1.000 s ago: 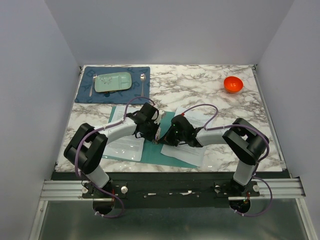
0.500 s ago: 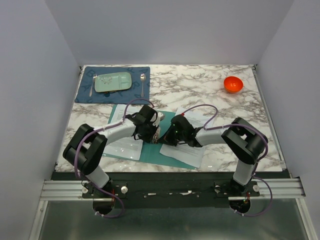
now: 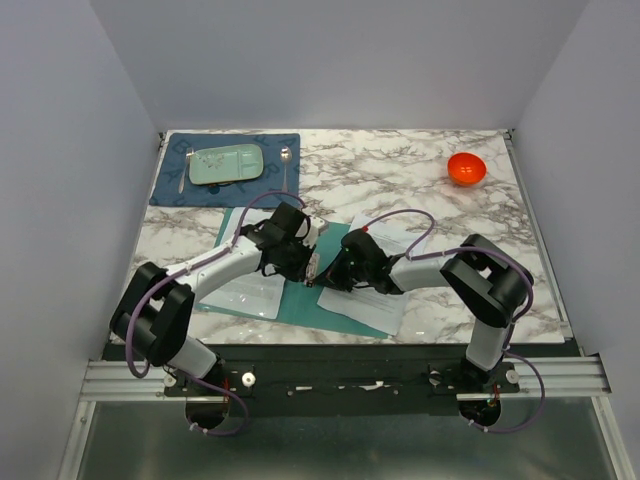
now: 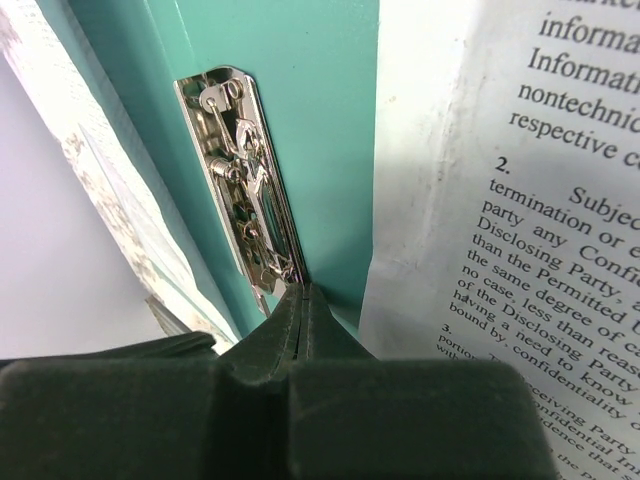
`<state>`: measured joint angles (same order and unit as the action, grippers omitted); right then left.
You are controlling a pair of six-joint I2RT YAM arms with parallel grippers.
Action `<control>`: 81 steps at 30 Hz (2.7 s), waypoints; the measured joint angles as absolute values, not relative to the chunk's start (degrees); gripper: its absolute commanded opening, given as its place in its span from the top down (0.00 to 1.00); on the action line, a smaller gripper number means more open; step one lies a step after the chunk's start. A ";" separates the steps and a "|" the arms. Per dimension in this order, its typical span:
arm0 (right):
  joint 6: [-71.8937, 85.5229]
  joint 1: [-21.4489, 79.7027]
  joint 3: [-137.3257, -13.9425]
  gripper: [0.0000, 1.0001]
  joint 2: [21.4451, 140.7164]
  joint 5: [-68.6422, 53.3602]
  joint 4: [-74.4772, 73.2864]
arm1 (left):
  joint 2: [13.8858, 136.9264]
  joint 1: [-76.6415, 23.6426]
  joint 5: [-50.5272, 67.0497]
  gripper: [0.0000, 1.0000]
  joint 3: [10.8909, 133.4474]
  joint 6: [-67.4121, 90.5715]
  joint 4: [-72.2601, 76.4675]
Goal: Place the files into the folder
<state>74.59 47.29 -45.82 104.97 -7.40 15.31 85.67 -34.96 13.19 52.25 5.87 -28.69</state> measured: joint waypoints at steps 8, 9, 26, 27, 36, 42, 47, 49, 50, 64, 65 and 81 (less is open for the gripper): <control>75.02 47.29 -45.76 0.99 104.90 -7.33 15.40 | 89.01 -33.63 14.52 0.75 53.15 5.61 -28.08; 75.07 47.29 -45.71 1.00 104.90 -7.31 15.44 | 89.78 -33.12 14.66 0.75 53.15 5.61 -28.03; 75.90 47.29 -44.84 1.00 104.88 -7.31 16.91 | 91.42 -30.46 17.93 0.69 53.19 6.11 -27.05; 76.05 47.29 -44.80 1.00 104.88 -7.31 16.99 | 91.44 -30.46 18.00 0.69 53.25 6.11 -27.07; 76.58 47.29 -44.12 0.99 104.90 -7.31 18.20 | 92.71 -30.48 18.06 0.70 53.95 6.48 -26.65; 76.75 47.29 -43.90 0.99 104.90 -7.31 18.59 | 93.58 -30.50 18.06 0.72 53.95 6.52 -26.63; 76.97 47.29 -43.75 1.00 104.90 -7.31 18.90 | 93.89 -30.94 18.04 0.74 54.06 6.70 -26.30; 76.99 47.29 -43.72 1.00 104.90 -7.31 18.96 | 94.04 -31.03 18.04 0.75 54.28 6.70 -26.30; 76.99 47.29 -43.70 1.00 104.90 -7.31 18.98 | 94.15 -31.09 18.04 0.77 54.37 6.70 -26.33; 77.12 47.29 -43.70 0.99 105.19 -7.38 19.42 | 95.50 -31.64 17.34 0.93 55.13 7.33 -26.48; 77.12 47.29 -43.70 1.00 105.19 -7.38 19.44 | 95.50 -31.62 17.32 0.94 55.13 7.40 -26.46; 77.12 46.76 -44.16 0.99 106.30 -8.84 19.44 | 97.03 -31.77 17.26 0.95 56.97 8.03 -28.14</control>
